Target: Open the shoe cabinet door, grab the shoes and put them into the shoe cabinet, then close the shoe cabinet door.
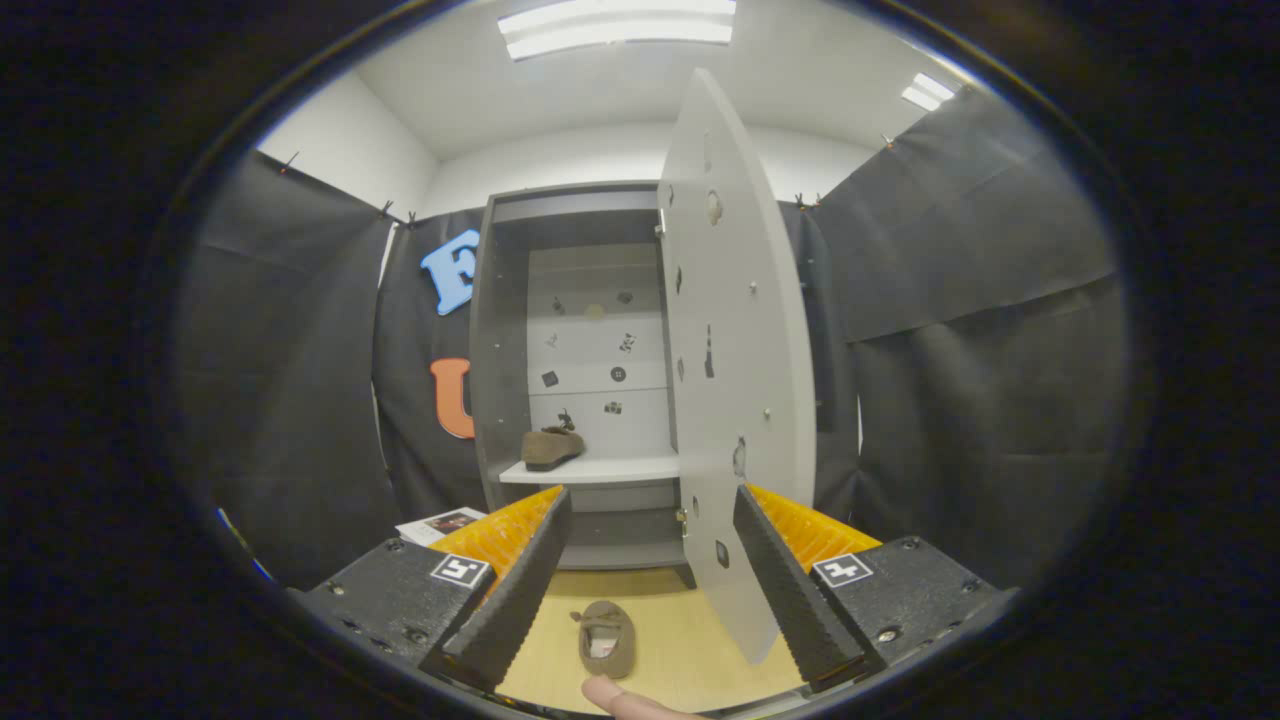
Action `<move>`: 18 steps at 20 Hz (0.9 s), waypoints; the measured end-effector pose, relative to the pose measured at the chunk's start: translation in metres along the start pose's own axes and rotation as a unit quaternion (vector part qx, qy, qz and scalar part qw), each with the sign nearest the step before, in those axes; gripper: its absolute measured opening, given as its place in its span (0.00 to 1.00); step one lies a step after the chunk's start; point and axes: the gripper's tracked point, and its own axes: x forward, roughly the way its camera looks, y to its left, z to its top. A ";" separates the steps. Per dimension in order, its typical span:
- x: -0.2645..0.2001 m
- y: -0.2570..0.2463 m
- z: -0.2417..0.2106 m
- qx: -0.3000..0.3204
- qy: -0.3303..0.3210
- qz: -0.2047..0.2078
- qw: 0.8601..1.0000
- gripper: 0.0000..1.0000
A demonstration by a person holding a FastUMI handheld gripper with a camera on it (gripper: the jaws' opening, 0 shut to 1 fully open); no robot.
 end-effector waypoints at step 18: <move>0.123 0.087 -0.239 -0.056 0.118 0.010 0.991 1.00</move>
